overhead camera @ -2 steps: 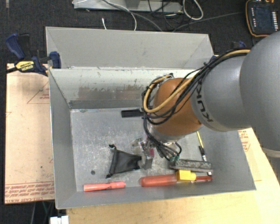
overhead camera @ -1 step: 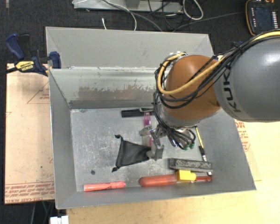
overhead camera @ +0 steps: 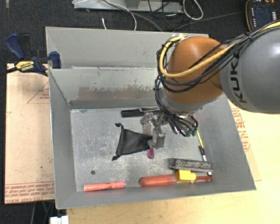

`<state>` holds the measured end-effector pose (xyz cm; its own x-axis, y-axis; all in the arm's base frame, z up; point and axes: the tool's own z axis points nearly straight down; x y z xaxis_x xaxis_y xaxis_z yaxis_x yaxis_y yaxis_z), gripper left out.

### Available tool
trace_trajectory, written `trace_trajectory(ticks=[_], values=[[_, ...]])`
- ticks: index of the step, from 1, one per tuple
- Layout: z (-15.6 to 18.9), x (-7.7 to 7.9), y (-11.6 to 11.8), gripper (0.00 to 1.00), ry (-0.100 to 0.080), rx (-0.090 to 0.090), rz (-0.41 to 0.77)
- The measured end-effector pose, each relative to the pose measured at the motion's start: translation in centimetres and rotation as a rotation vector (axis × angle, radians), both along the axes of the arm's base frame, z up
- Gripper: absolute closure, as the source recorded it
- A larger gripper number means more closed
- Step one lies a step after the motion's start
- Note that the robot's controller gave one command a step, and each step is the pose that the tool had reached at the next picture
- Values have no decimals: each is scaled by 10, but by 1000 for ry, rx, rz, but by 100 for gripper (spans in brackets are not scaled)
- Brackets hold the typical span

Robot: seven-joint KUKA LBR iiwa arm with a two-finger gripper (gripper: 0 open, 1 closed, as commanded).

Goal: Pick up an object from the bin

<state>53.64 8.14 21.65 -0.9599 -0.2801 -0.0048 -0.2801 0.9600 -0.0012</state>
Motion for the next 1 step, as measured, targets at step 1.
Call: trace_trajectory(ticks=[1], values=[[-34,29,-22,100,-4,1,-25]])
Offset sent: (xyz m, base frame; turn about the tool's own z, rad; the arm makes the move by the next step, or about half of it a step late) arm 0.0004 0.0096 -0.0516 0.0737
